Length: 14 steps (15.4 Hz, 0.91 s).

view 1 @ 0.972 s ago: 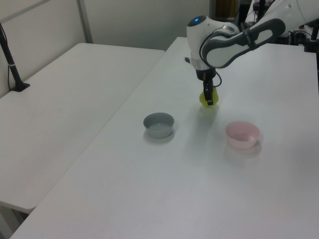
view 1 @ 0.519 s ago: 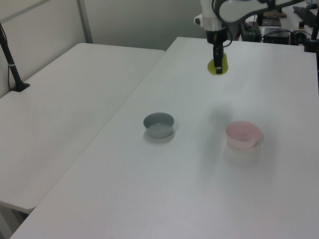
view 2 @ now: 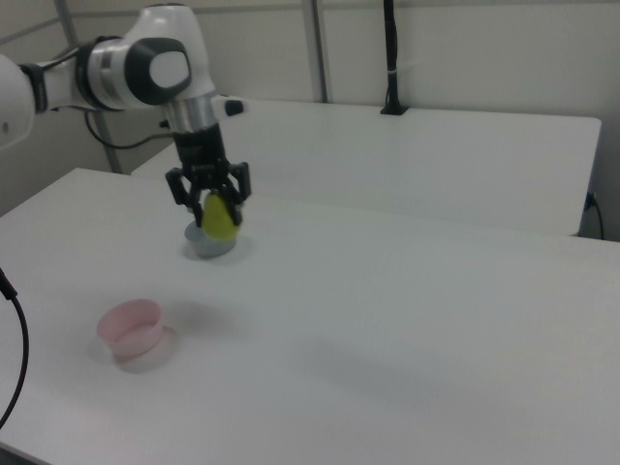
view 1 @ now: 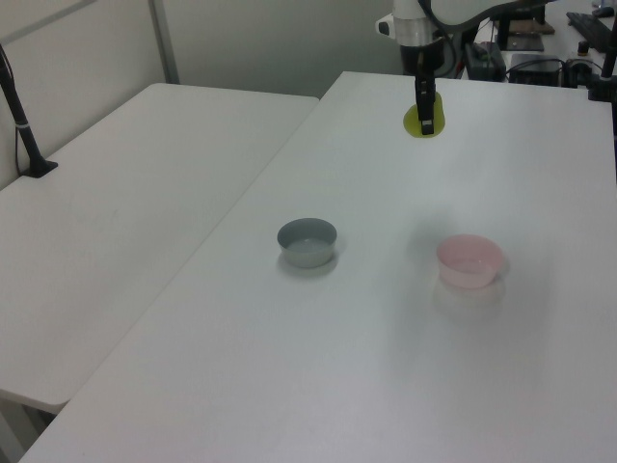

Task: Place the pear in the bowl
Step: 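Lift the pear and carry it toward the pink bowl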

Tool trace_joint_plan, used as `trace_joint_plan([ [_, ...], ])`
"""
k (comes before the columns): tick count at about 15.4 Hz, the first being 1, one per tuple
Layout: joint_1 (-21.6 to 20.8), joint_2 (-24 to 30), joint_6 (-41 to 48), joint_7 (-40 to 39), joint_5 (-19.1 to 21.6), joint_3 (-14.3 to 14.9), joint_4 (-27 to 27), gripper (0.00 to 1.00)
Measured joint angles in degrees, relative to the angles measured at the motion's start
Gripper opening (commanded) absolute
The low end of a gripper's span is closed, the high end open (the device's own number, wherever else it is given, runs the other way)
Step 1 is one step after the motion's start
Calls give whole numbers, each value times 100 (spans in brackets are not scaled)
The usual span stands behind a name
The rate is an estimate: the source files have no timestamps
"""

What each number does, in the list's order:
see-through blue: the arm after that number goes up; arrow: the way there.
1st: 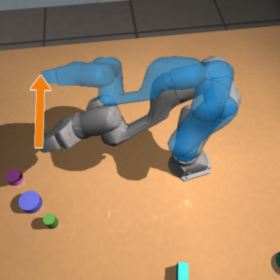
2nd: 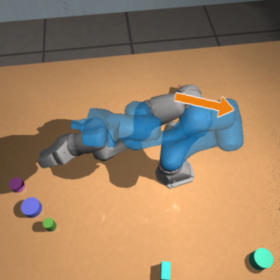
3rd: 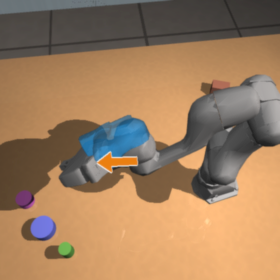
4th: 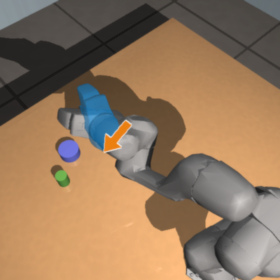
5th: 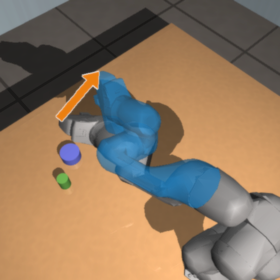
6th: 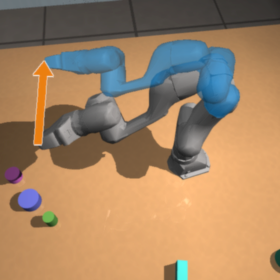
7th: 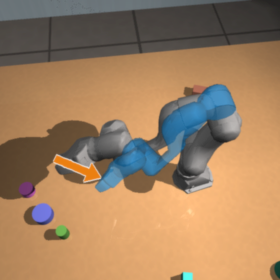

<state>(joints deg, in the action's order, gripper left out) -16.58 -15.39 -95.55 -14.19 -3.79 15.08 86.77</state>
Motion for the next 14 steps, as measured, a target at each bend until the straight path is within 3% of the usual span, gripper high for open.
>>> trace_joint_plan([
  [7,-872,390,481,196,32,-4,7,6],
  [14,-1016,972,506,228,33,-211,700,6],
])
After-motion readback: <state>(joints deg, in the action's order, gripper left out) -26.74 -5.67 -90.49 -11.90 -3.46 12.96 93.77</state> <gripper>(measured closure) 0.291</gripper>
